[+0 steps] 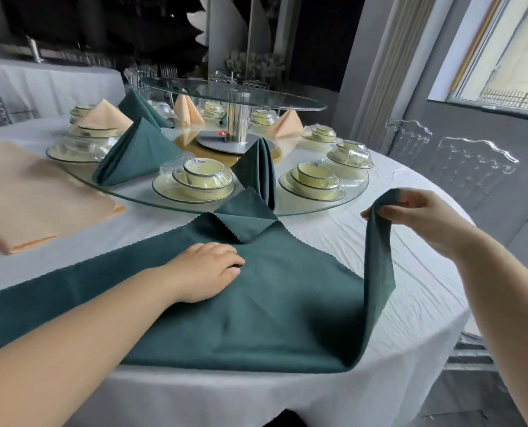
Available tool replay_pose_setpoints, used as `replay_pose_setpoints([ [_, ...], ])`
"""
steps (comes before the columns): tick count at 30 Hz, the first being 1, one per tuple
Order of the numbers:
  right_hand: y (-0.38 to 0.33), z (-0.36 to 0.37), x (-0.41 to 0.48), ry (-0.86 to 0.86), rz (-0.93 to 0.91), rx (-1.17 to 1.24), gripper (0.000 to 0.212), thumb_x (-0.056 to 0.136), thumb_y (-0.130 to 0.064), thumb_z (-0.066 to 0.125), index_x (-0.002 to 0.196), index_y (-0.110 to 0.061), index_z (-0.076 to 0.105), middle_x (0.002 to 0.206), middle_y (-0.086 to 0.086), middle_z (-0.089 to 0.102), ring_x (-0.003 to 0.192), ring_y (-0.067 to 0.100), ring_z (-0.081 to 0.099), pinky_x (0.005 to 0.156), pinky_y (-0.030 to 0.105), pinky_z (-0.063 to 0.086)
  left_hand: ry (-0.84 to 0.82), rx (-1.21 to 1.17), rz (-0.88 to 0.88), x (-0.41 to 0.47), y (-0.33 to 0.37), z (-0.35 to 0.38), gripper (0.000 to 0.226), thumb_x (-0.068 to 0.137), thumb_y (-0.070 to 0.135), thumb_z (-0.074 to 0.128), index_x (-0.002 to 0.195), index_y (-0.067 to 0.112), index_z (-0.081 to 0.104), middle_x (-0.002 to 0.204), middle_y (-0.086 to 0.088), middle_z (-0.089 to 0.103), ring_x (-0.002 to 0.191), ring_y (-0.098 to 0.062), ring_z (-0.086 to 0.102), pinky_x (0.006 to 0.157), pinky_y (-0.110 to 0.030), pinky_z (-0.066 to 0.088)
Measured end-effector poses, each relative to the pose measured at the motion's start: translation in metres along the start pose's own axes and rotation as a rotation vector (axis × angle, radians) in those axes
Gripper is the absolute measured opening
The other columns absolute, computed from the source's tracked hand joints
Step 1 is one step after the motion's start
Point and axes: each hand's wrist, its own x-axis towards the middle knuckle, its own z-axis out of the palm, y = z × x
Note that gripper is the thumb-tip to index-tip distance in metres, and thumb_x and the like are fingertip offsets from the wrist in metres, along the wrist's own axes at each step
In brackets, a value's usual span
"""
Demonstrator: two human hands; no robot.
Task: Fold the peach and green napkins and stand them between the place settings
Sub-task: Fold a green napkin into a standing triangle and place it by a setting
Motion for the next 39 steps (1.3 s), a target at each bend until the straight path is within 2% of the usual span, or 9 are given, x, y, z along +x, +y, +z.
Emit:
replay_pose_setpoints([
  [2, 0.005, 0.012, 0.016, 0.002, 0.023, -0.051, 0.024, 0.086, 0.01, 0.05, 0.077, -0.01, 0.061, 0.063, -0.013, 0.069, 0.062, -0.003, 0.06, 0.066, 0.009, 0.048, 0.0, 0.039, -0.014, 0.02, -0.006, -0.002, 0.042, 0.1, 0.032, 0.025, 0.142, 0.027, 0.029, 0.15, 0.008, 0.021, 0.139, -0.012, 0.015, 0.112, -0.028, 0.009],
  [8, 0.018, 0.035, 0.047, 0.009, 0.083, -0.125, 0.018, 0.085, 0.005, 0.055, 0.077, -0.009, 0.062, 0.061, -0.013, 0.065, 0.056, -0.006, 0.053, 0.061, 0.006, 0.043, 0.149, 0.066, -0.022, 0.064, -0.011, -0.016, 0.053, 0.1, 0.023, 0.027, 0.147, 0.027, 0.003, 0.156, 0.004, -0.006, 0.142, -0.016, 0.004, 0.113, -0.031, 0.005],
  [13, 0.021, 0.059, 0.06, 0.042, 0.064, -0.229, 0.004, 0.084, 0.001, 0.058, 0.084, 0.002, 0.062, 0.07, 0.002, 0.056, 0.054, -0.003, 0.045, 0.057, 0.009, 0.036, 0.177, -0.043, -0.004, 0.069, -0.011, -0.018, 0.051, 0.1, 0.026, 0.03, 0.147, 0.027, 0.01, 0.155, 0.005, -0.006, 0.142, -0.012, 0.002, 0.112, -0.027, 0.0],
  [19, 0.015, 0.094, 0.09, 0.092, 0.002, -0.351, 0.023, 0.083, -0.008, 0.06, 0.095, 0.011, 0.06, 0.091, 0.027, 0.062, 0.077, 0.017, 0.045, 0.064, 0.025, 0.033, -0.046, -0.115, 0.057, -0.002, 0.006, 0.001, 0.058, 0.097, 0.047, 0.023, 0.147, 0.028, 0.002, 0.155, 0.008, -0.007, 0.141, -0.005, -0.008, 0.112, -0.024, -0.009],
  [24, 0.008, 0.123, 0.107, 0.107, -0.001, -0.461, 0.027, 0.084, -0.012, 0.059, 0.097, 0.011, 0.06, 0.083, 0.021, 0.054, 0.077, 0.02, 0.045, 0.063, 0.027, 0.029, -0.073, -0.102, 0.13, -0.037, 0.021, 0.023, 0.054, 0.098, 0.043, 0.018, 0.147, 0.027, 0.0, 0.154, 0.011, -0.013, 0.133, 0.006, -0.02, 0.105, -0.017, -0.018],
  [31, 0.005, 0.146, 0.114, 0.069, 0.003, -0.525, 0.023, 0.086, -0.017, 0.057, 0.094, 0.004, 0.061, 0.083, 0.01, 0.051, 0.078, 0.021, 0.046, 0.06, 0.025, 0.028, 0.142, -0.506, 0.053, -0.05, 0.018, 0.015, 0.043, 0.099, 0.029, 0.025, 0.142, 0.031, 0.022, 0.14, 0.025, 0.024, 0.125, 0.014, 0.017, 0.092, 0.007, -0.002],
  [33, 0.003, 0.153, 0.117, 0.069, 0.012, -0.525, 0.02, 0.086, -0.018, 0.057, 0.081, 0.001, 0.055, 0.072, 0.008, 0.047, 0.075, 0.022, 0.043, 0.06, 0.025, 0.028, 0.147, -0.587, 0.042, -0.056, 0.019, 0.017, 0.047, 0.097, 0.036, 0.027, 0.142, 0.034, 0.017, 0.136, 0.026, 0.028, 0.126, 0.011, 0.021, 0.094, 0.004, 0.008],
  [36, 0.002, 0.161, 0.123, 0.075, 0.034, -0.564, 0.03, 0.087, -0.02, 0.056, 0.062, -0.01, 0.042, 0.064, 0.005, 0.041, 0.076, 0.024, 0.043, 0.064, 0.026, 0.029, 0.155, -0.497, 0.088, -0.059, 0.019, 0.031, 0.052, 0.088, 0.064, 0.017, 0.135, 0.047, 0.003, 0.128, 0.033, 0.022, 0.116, 0.029, 0.001, 0.089, 0.008, -0.008],
  [39, 0.002, 0.166, 0.126, 0.083, 0.01, -0.673, 0.033, 0.088, -0.022, 0.055, 0.062, -0.013, 0.036, 0.081, 0.011, 0.05, 0.095, 0.029, 0.049, 0.072, 0.029, 0.032, 0.288, -0.389, 0.109, -0.061, 0.019, 0.036, 0.071, 0.056, 0.088, -0.012, 0.119, 0.057, -0.004, 0.12, 0.041, 0.011, 0.105, 0.038, -0.007, 0.09, 0.008, -0.011],
])
